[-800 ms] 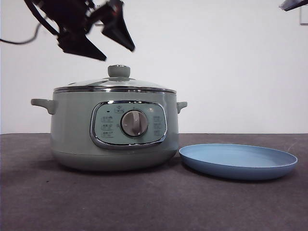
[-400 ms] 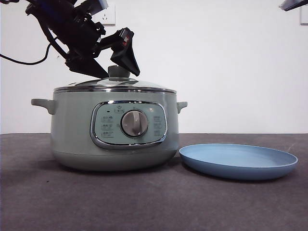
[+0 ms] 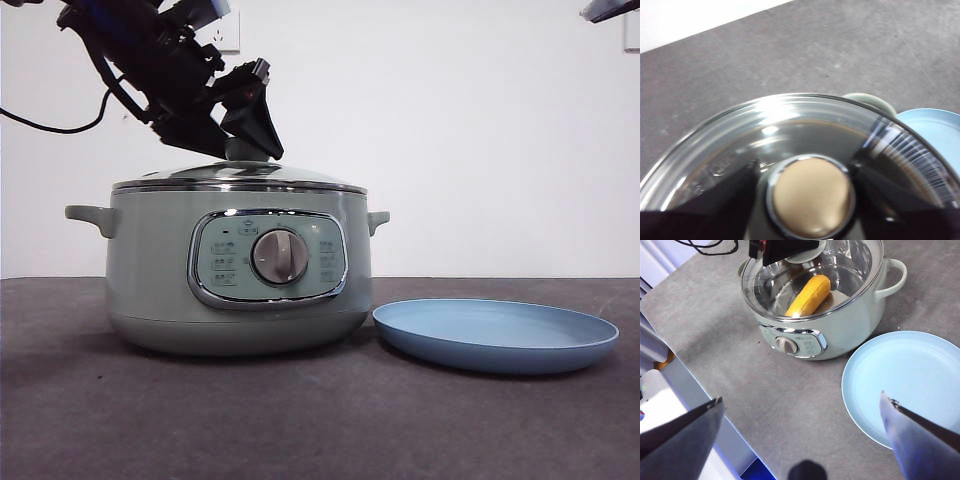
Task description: Take the corn out from the steamer,put the corn on the plate,close the lid
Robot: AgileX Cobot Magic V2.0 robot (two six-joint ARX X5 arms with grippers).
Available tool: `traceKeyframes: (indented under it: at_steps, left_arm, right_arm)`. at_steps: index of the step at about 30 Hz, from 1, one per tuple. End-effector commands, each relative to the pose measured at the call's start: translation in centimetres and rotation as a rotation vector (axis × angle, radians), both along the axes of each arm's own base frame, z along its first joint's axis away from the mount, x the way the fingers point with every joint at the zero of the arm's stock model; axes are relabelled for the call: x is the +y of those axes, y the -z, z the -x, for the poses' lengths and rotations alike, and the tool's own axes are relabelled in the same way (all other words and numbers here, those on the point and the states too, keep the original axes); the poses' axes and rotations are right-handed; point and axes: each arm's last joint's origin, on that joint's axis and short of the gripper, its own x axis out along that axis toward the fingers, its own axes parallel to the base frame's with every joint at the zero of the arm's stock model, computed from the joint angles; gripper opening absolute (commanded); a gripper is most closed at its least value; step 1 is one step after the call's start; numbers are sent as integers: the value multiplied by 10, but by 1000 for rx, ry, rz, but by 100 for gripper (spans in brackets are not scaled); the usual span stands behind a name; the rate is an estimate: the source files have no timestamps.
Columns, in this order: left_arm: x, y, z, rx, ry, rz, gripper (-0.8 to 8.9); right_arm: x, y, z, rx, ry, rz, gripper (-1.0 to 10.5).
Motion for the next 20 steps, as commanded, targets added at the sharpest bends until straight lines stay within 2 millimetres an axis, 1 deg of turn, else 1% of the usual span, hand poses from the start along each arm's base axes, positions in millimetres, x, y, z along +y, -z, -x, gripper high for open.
traceKeyframes:
  at_steps: [1, 3, 12, 15, 20]
  left_arm:
    - [-1, 2, 0, 5, 5, -16, 81]
    - [0, 3, 1, 12, 5, -19, -8]
    - [0, 1, 1, 14, 9, -15, -8]
    - [0, -6, 1, -1, 10, -1, -8]
    - [-1, -27, 0, -28, 19, 36, -8]
  right_arm:
    - [0, -1, 0, -5, 2, -2, 661]
    - [0, -1, 0, -5, 2, -2, 661]
    - [0, -1, 0, -5, 2, -2, 661]
    - [0, -1, 0, -5, 2, -2, 661]
    - [0, -1, 0, -5, 2, -2, 661]
